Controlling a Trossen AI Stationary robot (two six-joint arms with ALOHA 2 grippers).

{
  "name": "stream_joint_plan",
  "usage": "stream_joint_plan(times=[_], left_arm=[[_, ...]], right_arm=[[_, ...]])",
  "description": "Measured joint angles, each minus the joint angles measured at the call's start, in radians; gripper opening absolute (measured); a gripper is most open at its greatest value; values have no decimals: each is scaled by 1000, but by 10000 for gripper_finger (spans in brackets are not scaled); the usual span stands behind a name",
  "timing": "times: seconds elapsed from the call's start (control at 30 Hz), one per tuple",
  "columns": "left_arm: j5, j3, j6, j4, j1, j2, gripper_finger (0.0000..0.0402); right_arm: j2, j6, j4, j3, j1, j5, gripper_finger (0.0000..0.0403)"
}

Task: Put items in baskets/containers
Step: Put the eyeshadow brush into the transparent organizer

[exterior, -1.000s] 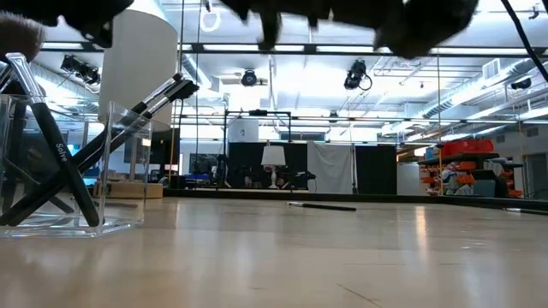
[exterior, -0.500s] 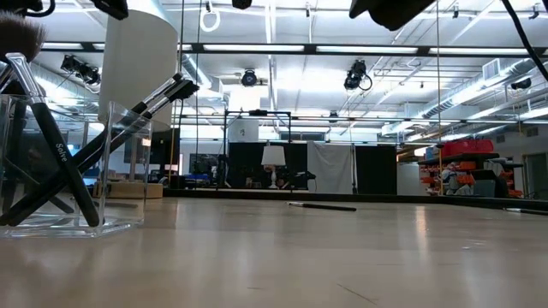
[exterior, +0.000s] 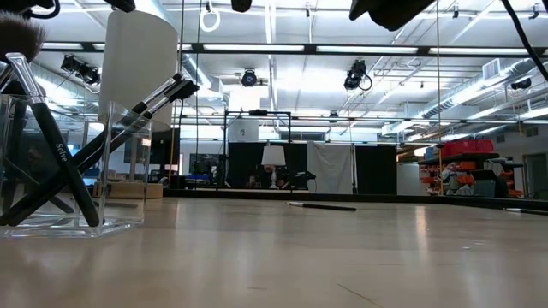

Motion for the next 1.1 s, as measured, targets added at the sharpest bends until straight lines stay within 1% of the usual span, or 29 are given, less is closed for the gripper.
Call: stream_joint_plan(times=[0.07,0.13,0.23,0.37,0.5,0.6,0.7,0.9,0.97,1.03,1.1], left_arm=[[2,2,-18,40,10,28,262],[2,23,-19,47,13,55,263],[22,65,-18,46,4,98,250],[41,119,-13,41,-25,146,213],[26,143,7,30,-60,153,165],[-12,144,36,29,-90,151,126],[-43,144,48,28,-118,149,90],[-115,144,127,27,-161,146,26],[-142,144,155,20,-176,146,16],[-169,144,161,6,-190,140,16],[-199,159,146,-54,-204,125,21]], right_arm=[[0,4,-3,0,0,0,0],[0,11,-11,0,0,0,0],[0,11,-15,0,0,0,0],[0,3,-26,0,0,13,0],[0,-4,-39,0,6,17,0],[0,-36,-38,0,20,28,0],[0,-67,-37,0,35,70,0],[0,-55,-42,0,39,80,2],[0,-50,-47,0,39,80,4],[0,-50,-60,0,39,82,8],[0,-42,-85,1,39,93,17]])
